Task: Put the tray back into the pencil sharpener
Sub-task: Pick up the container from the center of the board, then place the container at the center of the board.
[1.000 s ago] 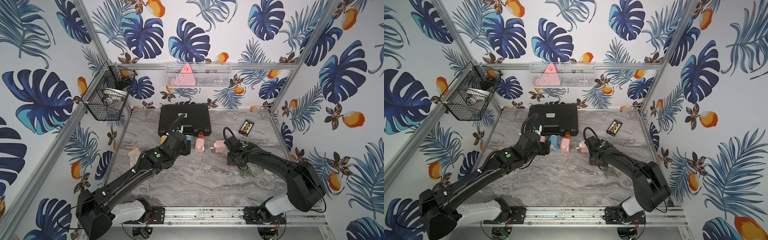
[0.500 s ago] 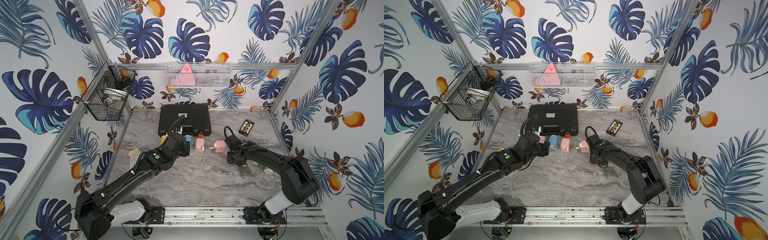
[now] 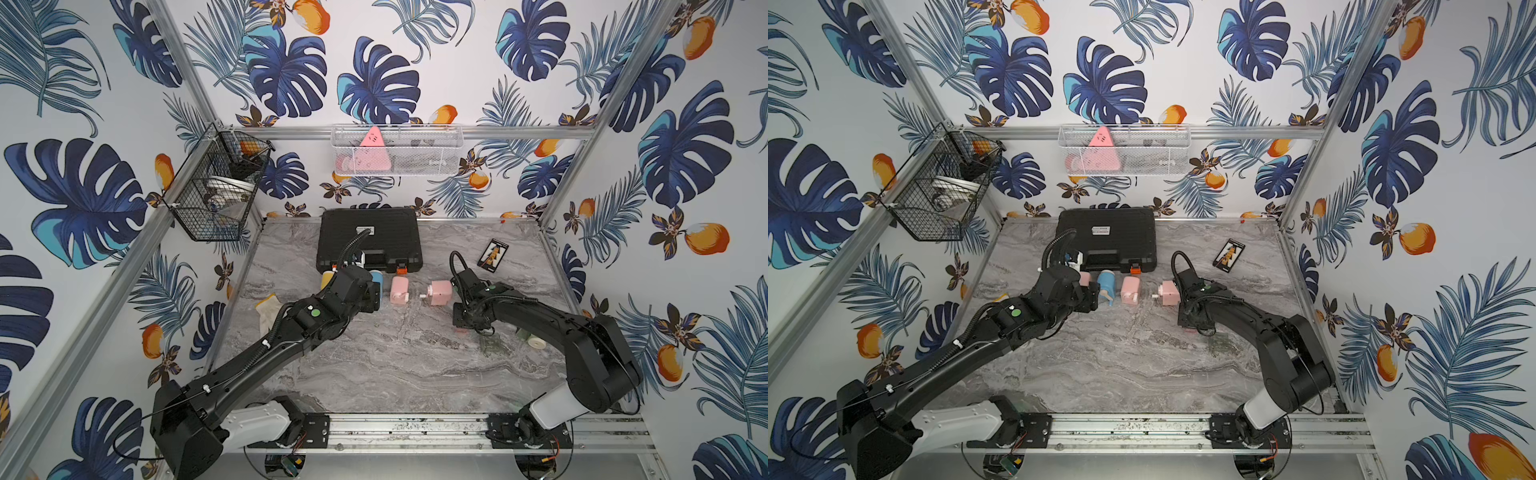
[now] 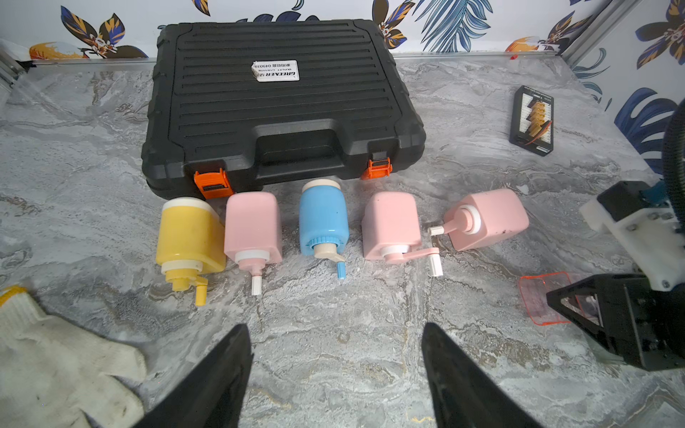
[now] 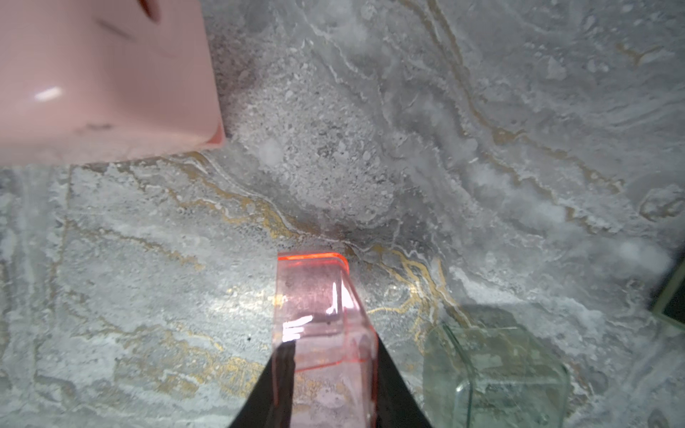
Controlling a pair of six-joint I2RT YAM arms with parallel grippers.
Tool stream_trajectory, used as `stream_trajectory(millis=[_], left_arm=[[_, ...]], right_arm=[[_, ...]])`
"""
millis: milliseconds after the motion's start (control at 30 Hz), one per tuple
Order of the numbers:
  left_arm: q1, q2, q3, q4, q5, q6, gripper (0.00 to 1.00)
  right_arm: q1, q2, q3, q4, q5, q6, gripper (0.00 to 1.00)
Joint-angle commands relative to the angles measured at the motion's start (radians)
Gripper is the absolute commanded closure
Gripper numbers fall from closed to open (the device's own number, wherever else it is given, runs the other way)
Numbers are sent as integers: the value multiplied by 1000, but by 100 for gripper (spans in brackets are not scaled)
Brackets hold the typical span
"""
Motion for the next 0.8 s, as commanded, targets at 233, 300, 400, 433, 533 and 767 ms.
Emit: stream_trajectory(millis=[233,300,400,433,533,767], left_arm=[[1,-6,-1,0,-3,13,24],[1,-6,-6,-2,17,10,24],[1,-7,-25,0,51,5,24],[1,-8,-32,-1,63,4,24],[1,-6,-39,-15,77,9,24],[1,17,-41,-32,125,13,24]], right_arm=[[56,-91,-58,82,-418,-26,79],[93,-105,-80,128,-498,-14,79],[156,-97,-94,189,-577,-8,78],[180,-83,-91,200,-593,-10,78],[232,-36,-70,214,-622,-23,77],[242,51,-77,288,-701,-25,73]])
